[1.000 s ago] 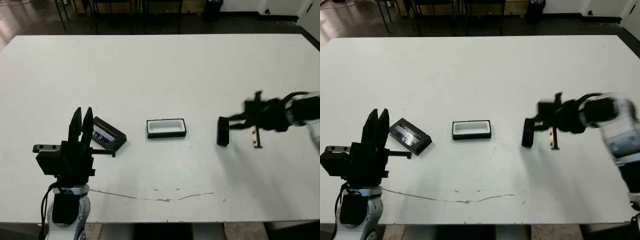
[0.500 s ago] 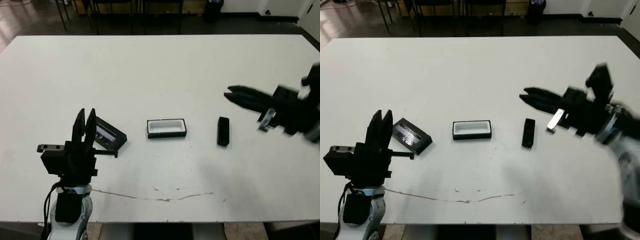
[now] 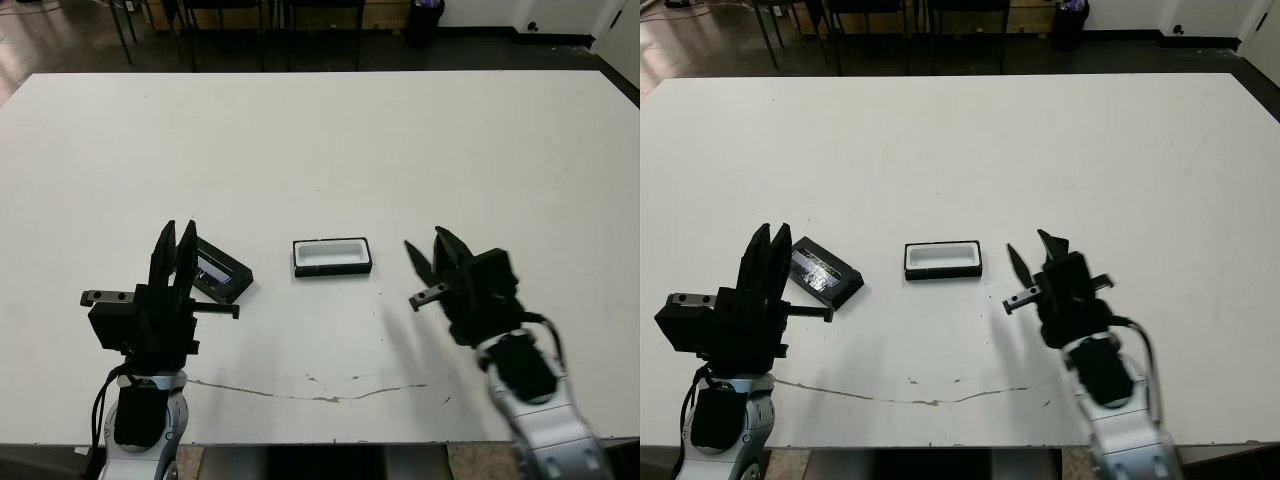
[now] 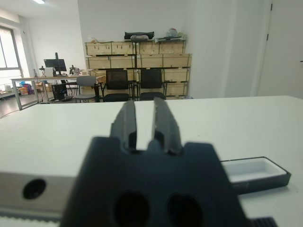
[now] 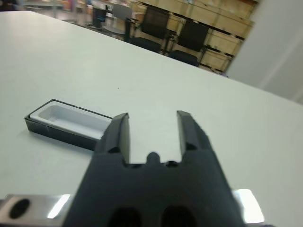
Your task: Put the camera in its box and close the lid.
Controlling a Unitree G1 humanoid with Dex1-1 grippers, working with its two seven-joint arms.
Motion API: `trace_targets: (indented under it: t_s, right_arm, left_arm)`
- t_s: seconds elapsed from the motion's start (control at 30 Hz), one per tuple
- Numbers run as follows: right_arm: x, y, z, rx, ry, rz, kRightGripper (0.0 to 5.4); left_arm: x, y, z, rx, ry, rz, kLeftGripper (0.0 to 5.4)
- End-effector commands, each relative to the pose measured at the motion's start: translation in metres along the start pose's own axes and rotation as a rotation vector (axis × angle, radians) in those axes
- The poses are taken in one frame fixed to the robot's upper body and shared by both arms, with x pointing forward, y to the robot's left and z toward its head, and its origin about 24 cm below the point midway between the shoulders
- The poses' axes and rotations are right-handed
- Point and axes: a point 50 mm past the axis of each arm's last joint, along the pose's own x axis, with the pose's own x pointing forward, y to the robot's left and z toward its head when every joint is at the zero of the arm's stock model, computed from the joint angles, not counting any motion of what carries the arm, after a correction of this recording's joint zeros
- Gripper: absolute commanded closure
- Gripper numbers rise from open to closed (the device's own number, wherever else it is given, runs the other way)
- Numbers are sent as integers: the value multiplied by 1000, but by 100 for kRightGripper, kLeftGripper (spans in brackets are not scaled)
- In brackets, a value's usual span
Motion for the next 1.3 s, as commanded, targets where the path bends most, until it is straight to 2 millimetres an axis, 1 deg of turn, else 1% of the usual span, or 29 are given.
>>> trace_targets:
  t_s: [0.03, 0.2, 0.3, 0.47, 0.6, 0.8, 0.9, 1.0, 1.13, 1.3]
  right_arm:
    - [2, 9, -6, 32, 32, -36, 286]
    - [6, 15, -8, 91, 10, -96, 175]
    - [9, 13, -11, 84, 17, -161, 111]
    - [13, 7, -18, 154, 35, -239, 2]
    - [15, 1, -24, 196, 61, -293, 2]
    - [16, -10, -29, 175, 69, -345, 2]
    - [16, -13, -31, 196, 77, -355, 2]
    - [16, -14, -34, 228, 82, -355, 2]
    - [17, -14, -40, 228, 98, -356, 2]
    - [18, -10, -47, 260, 116, -358, 2]
  left_arm:
    - [-4, 2, -7, 6, 40, -5, 540]
    - [-4, 4, -9, 6, 43, -7, 540]
    - [-3, 4, -9, 7, 41, -8, 540]
    - [-3, 5, -10, 8, 36, -13, 540]
    - [-3, 5, -11, -6, 42, -15, 540]
    - [-3, 6, -11, -2, 34, -20, 540]
    - [-3, 6, -11, -1, 39, -19, 540]
    - [-4, 6, -11, 1, 42, -21, 540]
    - [-4, 6, -11, -6, 38, -26, 540]
    - [-4, 7, -11, -4, 40, -26, 540]
